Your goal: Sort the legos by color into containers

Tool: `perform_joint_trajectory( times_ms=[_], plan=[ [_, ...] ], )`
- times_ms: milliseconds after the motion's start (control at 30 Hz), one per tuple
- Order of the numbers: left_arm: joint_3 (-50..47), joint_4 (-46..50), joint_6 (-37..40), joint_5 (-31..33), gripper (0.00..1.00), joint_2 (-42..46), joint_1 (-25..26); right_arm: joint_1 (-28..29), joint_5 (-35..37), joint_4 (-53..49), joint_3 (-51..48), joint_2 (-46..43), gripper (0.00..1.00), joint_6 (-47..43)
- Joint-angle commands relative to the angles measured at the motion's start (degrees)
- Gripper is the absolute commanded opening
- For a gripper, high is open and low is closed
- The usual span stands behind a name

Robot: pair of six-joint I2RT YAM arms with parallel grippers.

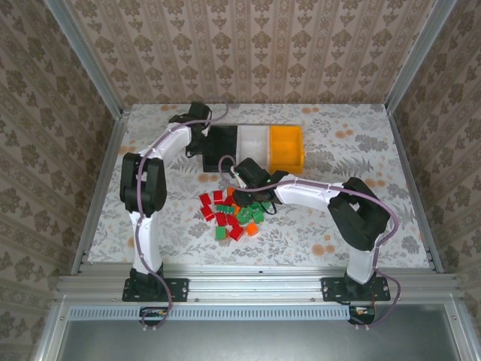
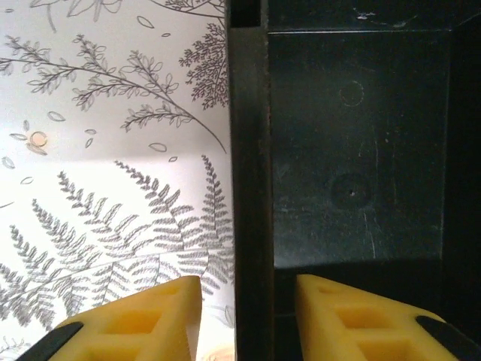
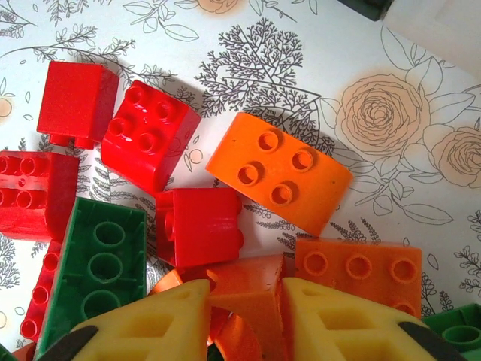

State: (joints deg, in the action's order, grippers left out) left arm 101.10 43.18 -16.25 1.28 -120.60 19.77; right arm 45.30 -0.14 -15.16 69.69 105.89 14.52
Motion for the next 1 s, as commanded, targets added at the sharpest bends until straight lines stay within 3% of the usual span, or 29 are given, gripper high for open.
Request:
perform_joint_trajectory(
  times_ms=[0, 300, 433, 667, 800, 967],
  plan=[
    [0.76, 4.46, -4.03, 0.04, 0.43, 5.92, -0.56, 0.56, 1.61, -0.65, 0.89, -0.23, 0.23, -1.31],
    [-12.29, -1.85, -12.05, -5.97, 0.53, 23.41, 0.45, 0.66, 4.6, -2.15, 2.41, -3.26, 0.17, -2.15],
    [-18.57, -6.38, -14.05, -7.28, 0.63, 30.83, 0.45, 0.58, 6.88, -4.25, 3.89, -5.14, 0.16, -2.6],
    [-24.53, -10.61, -15.07, -8.86, 0.74, 36.39, 0.45, 0.02, 11.78, -8.57, 8.01, -8.76, 0.15, -4.05],
    [-28.3, -13.49, -18.68, -10.65, 0.74, 37.03, 0.62, -3.21, 13.86, -10.84, 11.74, -9.12, 0.15, -4.83],
    [-29.74, -16.88, -22.01, -18.41, 0.74, 35.94, 1.3, -12.13, 13.78, -12.18, 16.86, -5.29, 0.15, -3.31]
  ],
)
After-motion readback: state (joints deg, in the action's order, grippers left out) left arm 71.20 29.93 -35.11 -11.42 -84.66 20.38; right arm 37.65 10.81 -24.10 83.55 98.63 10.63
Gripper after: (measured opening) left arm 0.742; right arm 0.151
